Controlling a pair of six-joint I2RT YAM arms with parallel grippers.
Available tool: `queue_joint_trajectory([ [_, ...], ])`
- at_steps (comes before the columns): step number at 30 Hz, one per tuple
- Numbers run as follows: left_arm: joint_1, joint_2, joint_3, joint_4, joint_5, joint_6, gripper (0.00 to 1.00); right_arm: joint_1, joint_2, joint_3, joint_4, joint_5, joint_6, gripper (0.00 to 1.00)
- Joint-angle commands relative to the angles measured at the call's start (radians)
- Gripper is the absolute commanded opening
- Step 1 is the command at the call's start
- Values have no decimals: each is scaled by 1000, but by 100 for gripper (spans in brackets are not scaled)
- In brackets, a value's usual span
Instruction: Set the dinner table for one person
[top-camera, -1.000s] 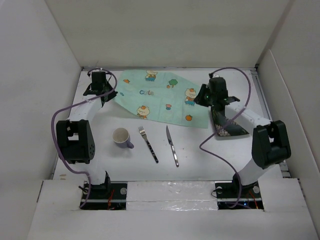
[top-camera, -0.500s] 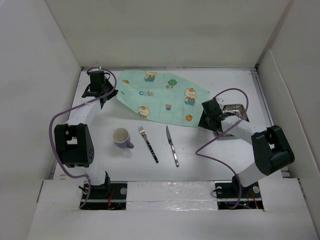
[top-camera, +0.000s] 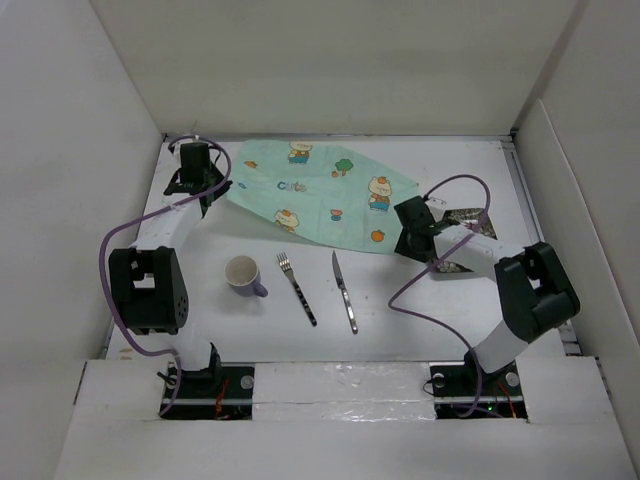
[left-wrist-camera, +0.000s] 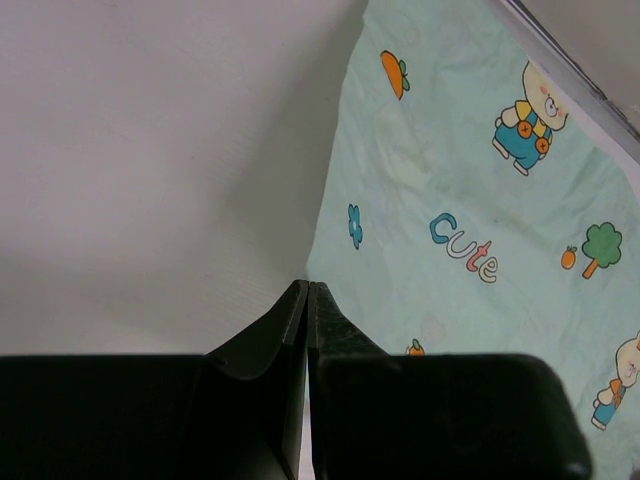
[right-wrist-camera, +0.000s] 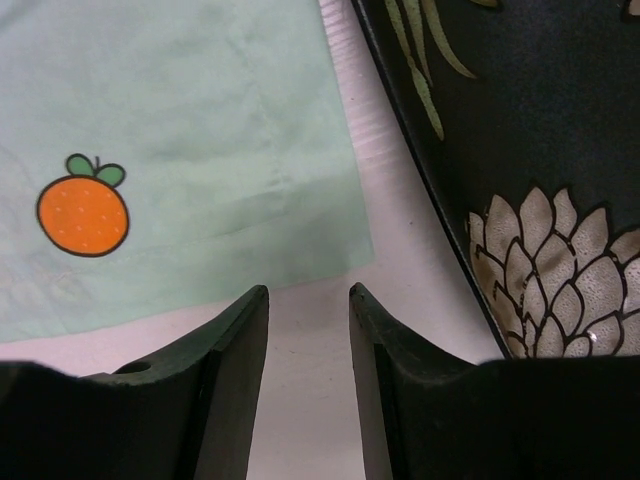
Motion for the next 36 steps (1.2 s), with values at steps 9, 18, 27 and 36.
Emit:
queue_joint_trajectory([
  [9,18,20,48,-49,-108,-27,0,-2,32,60,-46,24,0,43],
  [18,141,15,-31,55,160,-73,0,7,73,101,-51,21,-5,45],
  [27,141,-9,-38,64,157,-67,0,70,89,129,-48,-3,7,44],
  [36,141,-20,-52,73,166,-65,0,70,-13,-8,84,-52,43,43],
])
